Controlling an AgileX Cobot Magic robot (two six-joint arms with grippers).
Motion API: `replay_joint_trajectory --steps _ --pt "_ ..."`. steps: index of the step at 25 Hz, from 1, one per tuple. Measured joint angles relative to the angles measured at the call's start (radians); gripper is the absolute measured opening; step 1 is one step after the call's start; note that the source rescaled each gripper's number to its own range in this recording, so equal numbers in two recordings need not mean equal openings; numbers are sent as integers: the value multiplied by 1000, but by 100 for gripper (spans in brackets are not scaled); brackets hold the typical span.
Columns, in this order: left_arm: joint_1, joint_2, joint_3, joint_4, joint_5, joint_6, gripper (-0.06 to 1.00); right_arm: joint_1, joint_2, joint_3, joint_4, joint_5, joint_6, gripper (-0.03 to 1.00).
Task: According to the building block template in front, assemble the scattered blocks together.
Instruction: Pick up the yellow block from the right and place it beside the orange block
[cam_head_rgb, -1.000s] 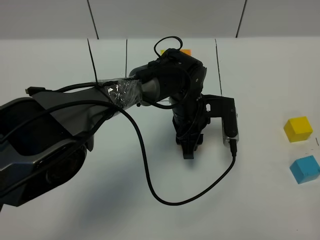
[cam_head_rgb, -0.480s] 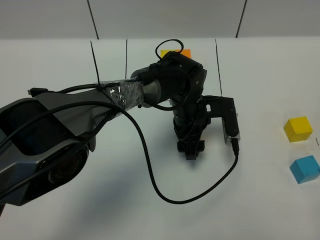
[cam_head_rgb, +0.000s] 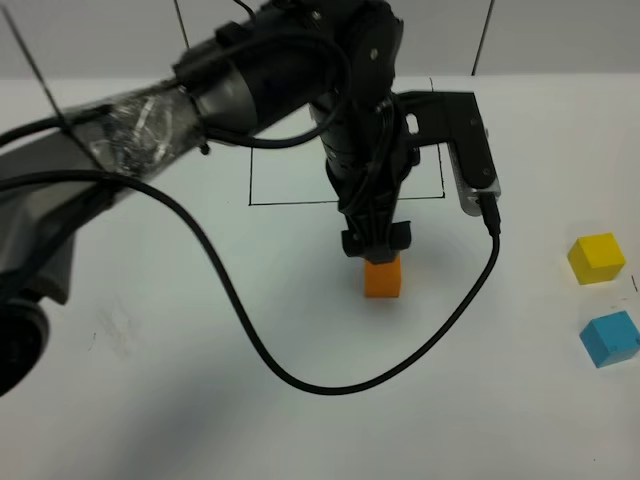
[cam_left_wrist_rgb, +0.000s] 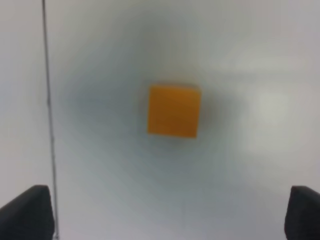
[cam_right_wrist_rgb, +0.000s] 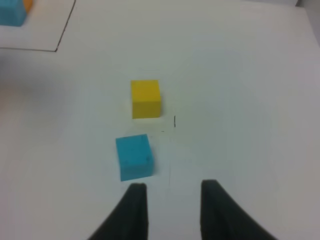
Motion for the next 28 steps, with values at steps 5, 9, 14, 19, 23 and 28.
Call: replay_joint_trajectory --steps 5,9,14,19,23,28 --pt "13 -153 25 156 9 -163 86 0 0 0 0 0 0 0" --pt "72 -288 99 210 9 -239 84 0 0 0 0 0 0 0" --pt "220 -511 297 220 9 -262 82 0 0 0 0 0 0 0" --pt "430 -791 549 231 10 -265 81 0 0 0 0 0 0 0" --pt "546 -1052 741 304 11 -217 80 0 0 0 0 0 0 0" --pt "559 -1421 843 338 12 -281 79 0 0 0 0 0 0 0"
